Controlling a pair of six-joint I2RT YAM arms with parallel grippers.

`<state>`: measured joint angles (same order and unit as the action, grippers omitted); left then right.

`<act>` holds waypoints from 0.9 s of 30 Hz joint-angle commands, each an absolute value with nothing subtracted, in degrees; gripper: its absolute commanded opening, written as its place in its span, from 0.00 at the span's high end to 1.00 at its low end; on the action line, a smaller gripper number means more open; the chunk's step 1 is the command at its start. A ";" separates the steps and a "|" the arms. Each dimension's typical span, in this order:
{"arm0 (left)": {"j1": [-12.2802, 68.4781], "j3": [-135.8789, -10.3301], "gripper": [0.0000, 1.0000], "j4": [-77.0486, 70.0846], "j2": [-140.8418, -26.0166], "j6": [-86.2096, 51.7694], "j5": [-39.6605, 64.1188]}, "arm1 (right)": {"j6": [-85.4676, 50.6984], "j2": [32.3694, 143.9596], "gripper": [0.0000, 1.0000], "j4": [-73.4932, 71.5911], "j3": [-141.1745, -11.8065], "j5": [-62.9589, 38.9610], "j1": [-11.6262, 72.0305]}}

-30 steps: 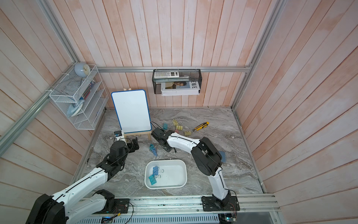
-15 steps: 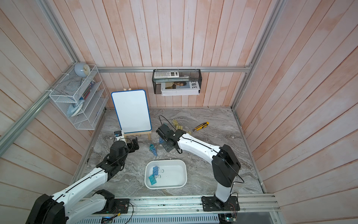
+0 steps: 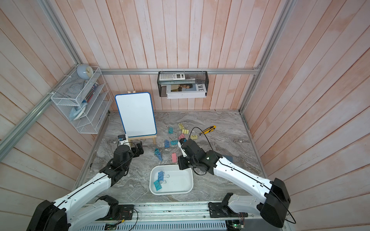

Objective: Put the binder clips in the storage box
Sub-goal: Place the binder clip in the storage box.

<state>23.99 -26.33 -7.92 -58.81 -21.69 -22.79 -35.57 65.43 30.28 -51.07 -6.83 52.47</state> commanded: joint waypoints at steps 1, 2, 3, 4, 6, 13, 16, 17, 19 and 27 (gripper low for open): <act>23.64 -26.10 0.00 -8.19 -58.39 -21.57 -21.91 | -45.27 61.93 1.00 25.07 -46.15 -10.95 55.49; 23.61 -26.10 0.00 -8.22 -58.33 -21.70 -21.84 | -46.17 61.62 1.00 25.39 -45.15 -9.91 56.89; 23.60 -26.11 0.00 -8.23 -58.27 -21.70 -21.69 | -46.91 61.83 1.00 26.03 -44.60 -8.38 58.58; 23.60 -26.11 0.00 -8.23 -58.27 -21.73 -21.64 | -47.59 62.63 1.00 26.19 -44.11 -7.28 60.11; 23.60 -26.10 0.00 -8.19 -58.34 -21.79 -21.53 | -48.92 64.99 1.00 24.25 -43.20 -7.03 61.78; 23.56 -25.84 0.00 -8.35 -58.34 -21.49 -21.62 | -52.04 76.93 1.00 10.48 -41.49 -8.71 62.71; 23.55 -25.94 0.00 -8.29 -58.29 -21.30 -21.50 | -52.92 81.21 1.00 7.01 -41.96 -10.00 62.58; 23.56 -25.94 0.00 -8.29 -58.19 -21.31 -21.45 | -53.23 82.19 1.00 6.58 -42.09 -10.06 62.44; 23.55 -25.86 0.00 -8.34 -58.10 -21.35 -21.52 | -54.10 83.70 1.00 5.09 -41.71 -10.26 62.32; 23.58 -25.84 0.00 -8.35 -57.98 -21.49 -21.62 | -55.91 85.08 0.93 5.40 -39.41 -9.22 61.52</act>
